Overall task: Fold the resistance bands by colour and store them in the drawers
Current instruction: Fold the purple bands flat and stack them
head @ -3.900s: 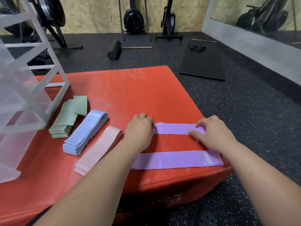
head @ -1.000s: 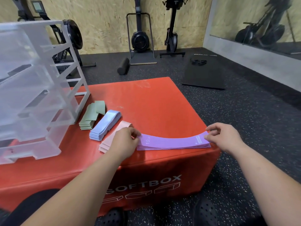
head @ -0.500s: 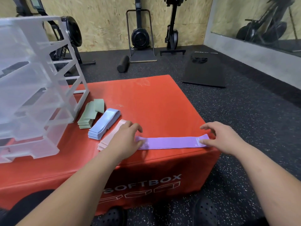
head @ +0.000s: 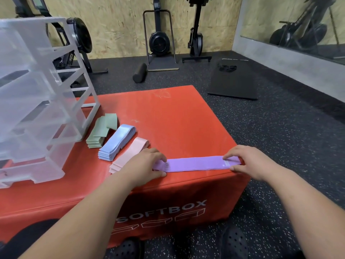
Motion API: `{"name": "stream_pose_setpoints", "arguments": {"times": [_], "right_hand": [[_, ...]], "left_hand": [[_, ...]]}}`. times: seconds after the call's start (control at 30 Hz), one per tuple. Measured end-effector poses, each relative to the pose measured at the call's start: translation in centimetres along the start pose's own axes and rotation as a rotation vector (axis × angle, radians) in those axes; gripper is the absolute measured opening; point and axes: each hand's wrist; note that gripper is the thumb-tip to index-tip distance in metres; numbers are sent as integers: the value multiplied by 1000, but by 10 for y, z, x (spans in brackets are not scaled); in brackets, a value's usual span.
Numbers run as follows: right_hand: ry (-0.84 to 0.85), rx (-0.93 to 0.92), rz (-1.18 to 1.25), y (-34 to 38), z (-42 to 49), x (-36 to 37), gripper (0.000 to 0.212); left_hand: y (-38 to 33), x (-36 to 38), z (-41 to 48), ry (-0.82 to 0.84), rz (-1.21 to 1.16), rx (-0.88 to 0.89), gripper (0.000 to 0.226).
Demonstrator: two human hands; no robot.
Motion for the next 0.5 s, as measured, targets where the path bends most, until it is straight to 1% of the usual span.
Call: {"name": "stream_pose_setpoints", "arguments": {"times": [0.13, 0.23, 0.33, 0.4, 0.5], "right_hand": [[-2, 6, -17, 0, 0, -1, 39], [11, 7, -26, 0, -2, -1, 39], [34, 34, 27, 3, -5, -4, 45], [3, 111, 102, 6, -6, -7, 45], [-90, 347, 206, 11, -6, -8, 35]], "left_hand": [[0, 1, 2, -7, 9, 6, 39], [1, 2, 3, -18, 28, 16, 43], [1, 2, 3, -37, 43, 39, 49], [-1, 3, 5, -65, 74, 89, 48], [-13, 5, 13, -106, 134, 165, 37]]}}
Point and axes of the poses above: each hand's wrist, its own z-axis towards the middle knuckle, its own x-axis out of the palm, y = z × x, and after that the axes turned 14 degrees about x, right-handed
